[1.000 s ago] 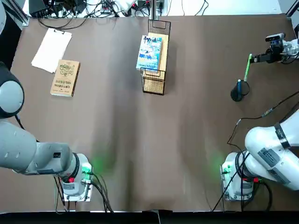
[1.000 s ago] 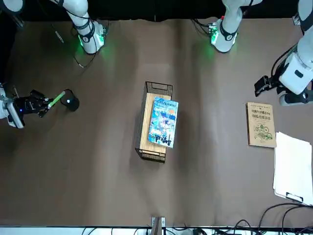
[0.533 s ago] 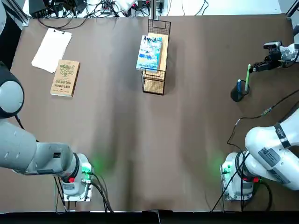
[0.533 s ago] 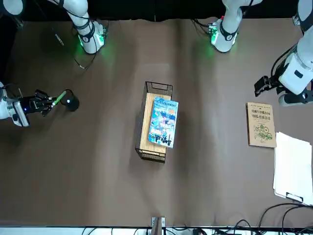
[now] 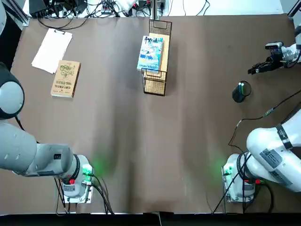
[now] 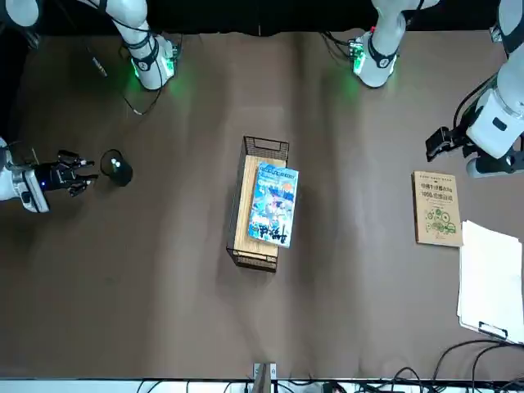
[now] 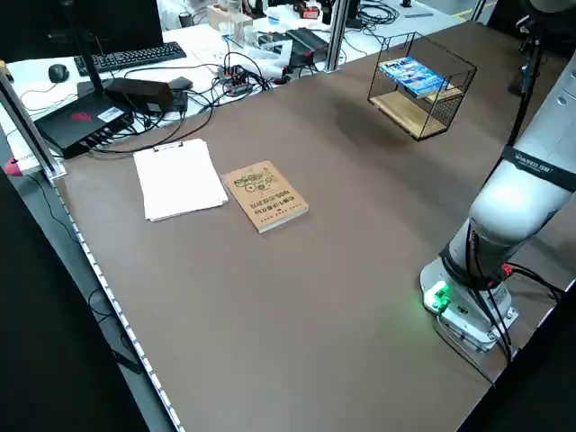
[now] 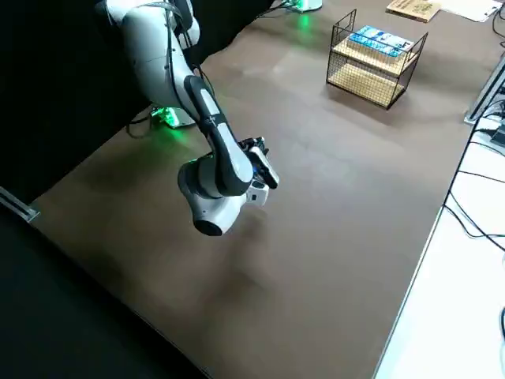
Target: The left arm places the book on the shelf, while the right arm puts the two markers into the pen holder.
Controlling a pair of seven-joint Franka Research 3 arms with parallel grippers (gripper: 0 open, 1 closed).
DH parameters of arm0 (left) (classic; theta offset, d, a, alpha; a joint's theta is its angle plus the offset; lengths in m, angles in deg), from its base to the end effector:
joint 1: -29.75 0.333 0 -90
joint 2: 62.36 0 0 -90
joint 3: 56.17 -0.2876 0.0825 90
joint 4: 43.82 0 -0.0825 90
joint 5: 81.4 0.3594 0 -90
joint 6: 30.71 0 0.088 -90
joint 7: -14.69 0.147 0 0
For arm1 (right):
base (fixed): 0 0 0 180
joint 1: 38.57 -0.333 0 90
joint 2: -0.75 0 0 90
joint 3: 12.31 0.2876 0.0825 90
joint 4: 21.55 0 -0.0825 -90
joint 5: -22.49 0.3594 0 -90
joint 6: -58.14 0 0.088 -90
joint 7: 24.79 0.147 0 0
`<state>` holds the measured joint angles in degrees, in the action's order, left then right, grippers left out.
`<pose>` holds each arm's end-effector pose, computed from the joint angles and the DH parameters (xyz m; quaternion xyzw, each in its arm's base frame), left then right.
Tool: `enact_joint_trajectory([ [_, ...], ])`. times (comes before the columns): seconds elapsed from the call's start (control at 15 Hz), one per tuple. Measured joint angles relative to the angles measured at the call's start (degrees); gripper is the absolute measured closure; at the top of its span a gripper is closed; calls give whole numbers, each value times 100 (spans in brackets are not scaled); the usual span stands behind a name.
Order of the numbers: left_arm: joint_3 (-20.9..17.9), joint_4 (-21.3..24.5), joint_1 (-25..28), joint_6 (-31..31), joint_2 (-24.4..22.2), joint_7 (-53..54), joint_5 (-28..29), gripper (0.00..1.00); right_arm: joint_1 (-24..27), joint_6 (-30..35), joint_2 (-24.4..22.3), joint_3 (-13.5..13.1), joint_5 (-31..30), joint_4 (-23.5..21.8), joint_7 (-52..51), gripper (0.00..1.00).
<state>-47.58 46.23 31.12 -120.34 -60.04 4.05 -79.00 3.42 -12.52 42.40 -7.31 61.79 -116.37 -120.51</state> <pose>0.5340 -0.0601 0.5339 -0.9991 -0.0295 0.0206 0.0214 0.4561 -0.2128 0.1823 -0.7158 -0.3198 -0.1214 0.6088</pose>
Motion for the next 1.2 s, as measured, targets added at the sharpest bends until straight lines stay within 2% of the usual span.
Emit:
enact_joint_trajectory([
  [0.2,0,0,0,0,0,0,0,0,-73,66,-48,74,-201,314,1111,57],
  [0.27,0,0,0,0,0,0,0,0,-260,249,-185,120,-462,632,1978,57],
  [0.4,0,0,0,0,0,0,0,0,-561,321,-396,124,-786,909,2790,57],
  [0.87,1,0,0,0,0,0,0,0,-1607,330,-987,130,-2267,1465,5289,51],
  [1.13,1,0,0,0,0,0,0,0,-2053,326,-1252,128,-2403,1712,6686,47],
  [1.2,2,0,-1,0,0,0,0,0,-2150,326,-1334,127,-2407,1768,6969,40],
])
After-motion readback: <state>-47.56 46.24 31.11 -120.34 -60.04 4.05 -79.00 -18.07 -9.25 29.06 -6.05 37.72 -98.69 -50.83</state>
